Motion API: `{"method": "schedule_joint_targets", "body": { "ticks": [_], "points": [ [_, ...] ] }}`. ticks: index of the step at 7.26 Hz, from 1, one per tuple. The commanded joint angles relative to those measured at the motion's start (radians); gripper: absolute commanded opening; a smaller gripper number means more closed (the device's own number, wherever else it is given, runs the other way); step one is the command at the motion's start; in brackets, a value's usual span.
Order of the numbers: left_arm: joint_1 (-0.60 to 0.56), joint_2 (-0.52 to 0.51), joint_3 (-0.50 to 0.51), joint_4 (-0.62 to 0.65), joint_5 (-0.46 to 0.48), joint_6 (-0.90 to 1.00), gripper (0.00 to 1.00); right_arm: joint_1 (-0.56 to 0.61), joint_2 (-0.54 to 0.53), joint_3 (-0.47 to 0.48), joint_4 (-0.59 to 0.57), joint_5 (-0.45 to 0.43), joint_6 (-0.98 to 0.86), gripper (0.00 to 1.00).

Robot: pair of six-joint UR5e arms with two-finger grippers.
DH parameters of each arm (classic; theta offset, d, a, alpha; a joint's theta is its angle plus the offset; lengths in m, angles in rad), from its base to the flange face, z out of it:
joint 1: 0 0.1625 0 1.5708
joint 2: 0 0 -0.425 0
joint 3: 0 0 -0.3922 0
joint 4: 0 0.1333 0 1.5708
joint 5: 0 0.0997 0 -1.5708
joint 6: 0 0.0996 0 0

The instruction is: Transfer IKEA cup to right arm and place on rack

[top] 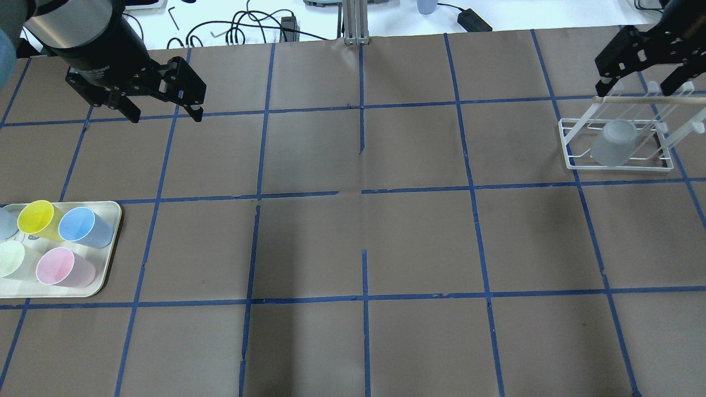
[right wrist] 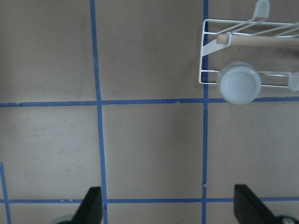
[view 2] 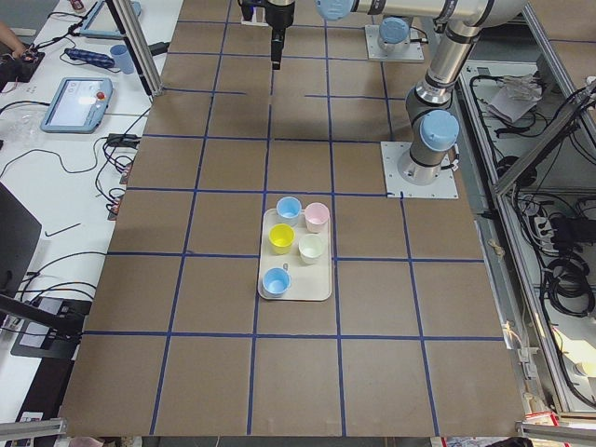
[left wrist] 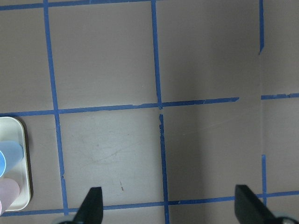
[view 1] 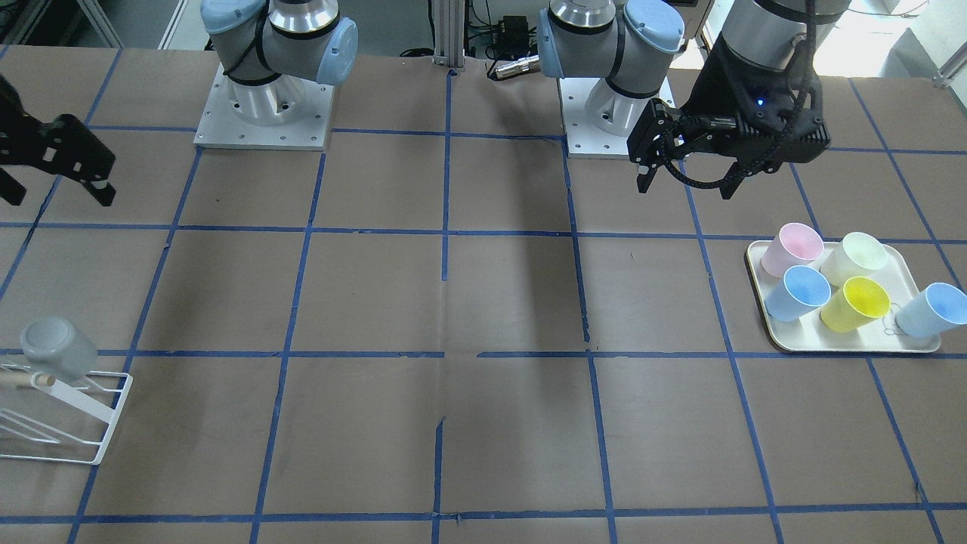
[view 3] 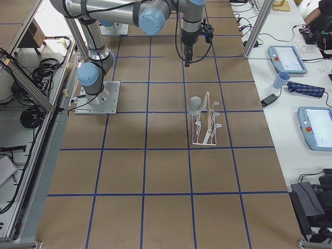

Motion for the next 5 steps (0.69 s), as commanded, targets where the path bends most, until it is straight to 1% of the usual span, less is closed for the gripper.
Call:
{"method": "schedule_joint_targets", "body": {
  "ticks": [1,3,5],
  "points": [
    [0.004,0.000,-0.001,0.005,0.001,0.001,1.00,0.180,-0.004,-0.005,0.001,-0.003,0.228,1.00],
    [0.001,0.000,-0.001,0.005,-0.001,0.001,1.00,0.309,-0.002,-0.003,-0.005,-0.006,0.340,1.00],
    [0.001,0.000,0.002,0.004,0.009,-0.001,1.00,0.316,0.001,-0.006,-0.008,-0.004,0.341,1.00]
  ]
}}
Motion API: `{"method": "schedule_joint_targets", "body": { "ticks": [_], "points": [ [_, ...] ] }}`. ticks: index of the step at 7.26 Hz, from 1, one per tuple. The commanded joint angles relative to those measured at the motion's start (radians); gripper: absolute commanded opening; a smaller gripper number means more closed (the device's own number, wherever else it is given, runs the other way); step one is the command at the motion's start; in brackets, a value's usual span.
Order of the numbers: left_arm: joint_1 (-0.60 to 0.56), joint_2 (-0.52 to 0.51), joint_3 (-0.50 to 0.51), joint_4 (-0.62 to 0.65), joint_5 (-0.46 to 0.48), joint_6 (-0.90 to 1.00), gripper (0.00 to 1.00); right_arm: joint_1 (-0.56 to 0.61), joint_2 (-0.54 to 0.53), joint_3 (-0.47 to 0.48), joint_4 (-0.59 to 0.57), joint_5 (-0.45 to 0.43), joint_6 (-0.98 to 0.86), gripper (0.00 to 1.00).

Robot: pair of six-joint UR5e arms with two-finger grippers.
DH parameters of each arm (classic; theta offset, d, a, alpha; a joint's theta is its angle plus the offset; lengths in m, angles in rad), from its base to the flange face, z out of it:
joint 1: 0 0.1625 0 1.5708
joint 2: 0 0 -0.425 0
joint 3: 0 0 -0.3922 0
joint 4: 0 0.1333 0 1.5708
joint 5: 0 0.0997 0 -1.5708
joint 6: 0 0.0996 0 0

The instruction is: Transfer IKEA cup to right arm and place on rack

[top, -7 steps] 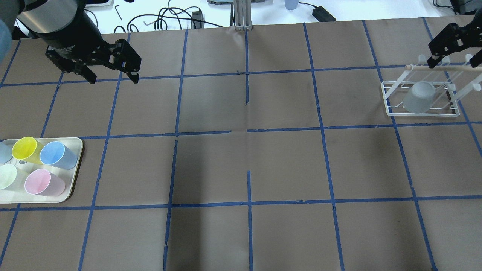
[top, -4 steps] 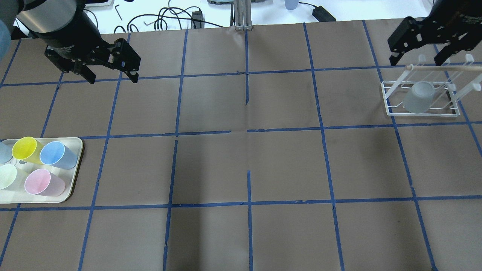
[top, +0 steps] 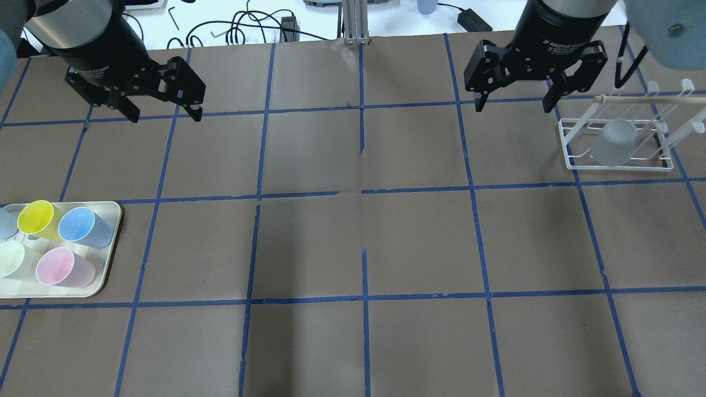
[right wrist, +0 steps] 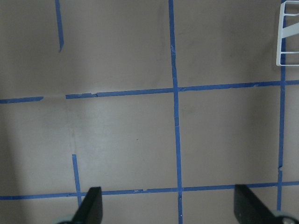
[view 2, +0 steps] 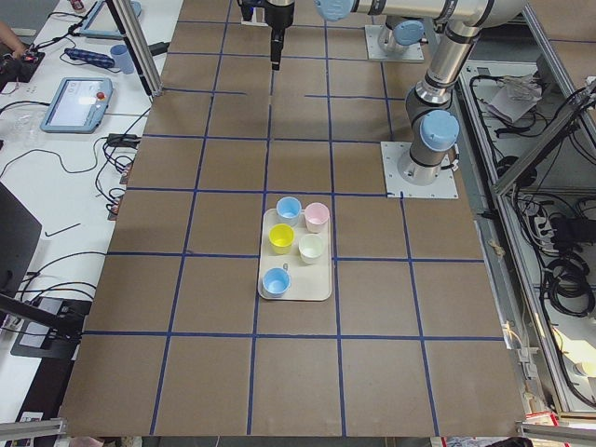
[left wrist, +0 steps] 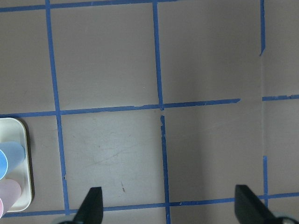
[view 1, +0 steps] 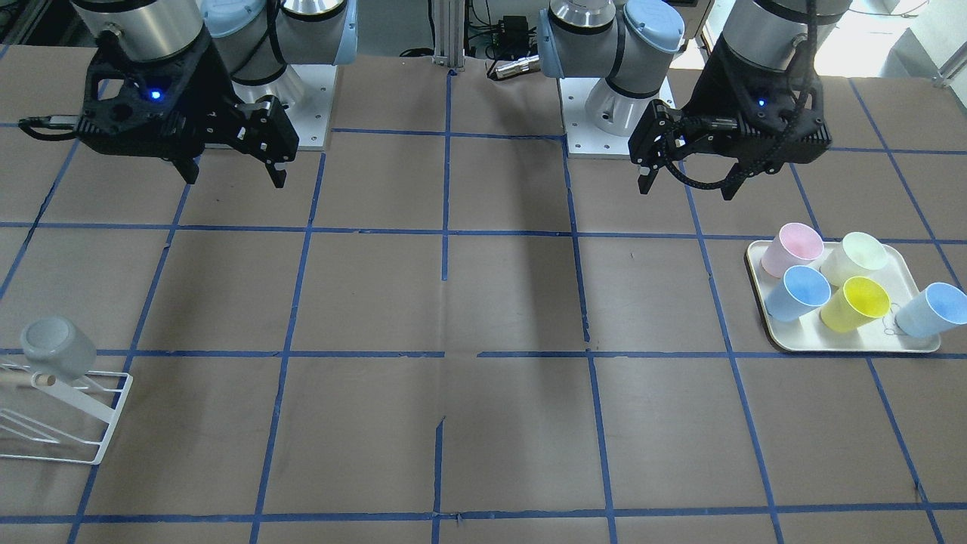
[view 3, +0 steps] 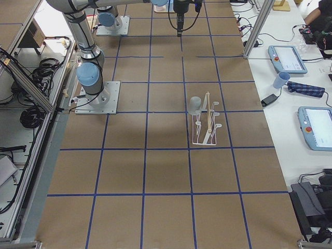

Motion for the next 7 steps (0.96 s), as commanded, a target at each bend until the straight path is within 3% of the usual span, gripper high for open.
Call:
{"method": "schedule_joint_targets", "body": {
  "ticks": [1,7],
  "points": [
    [0.000,-0.002,0.006,-0.007,0.004,-0.013,1.00,0.014,0.005,-0.003,-0.004,0.004,0.011,1.00],
    [0.001,-0.025,0.037,-0.031,-0.007,-0.072,1.00,0.014,0.006,-0.004,-0.004,0.004,0.011,1.00]
  ]
}}
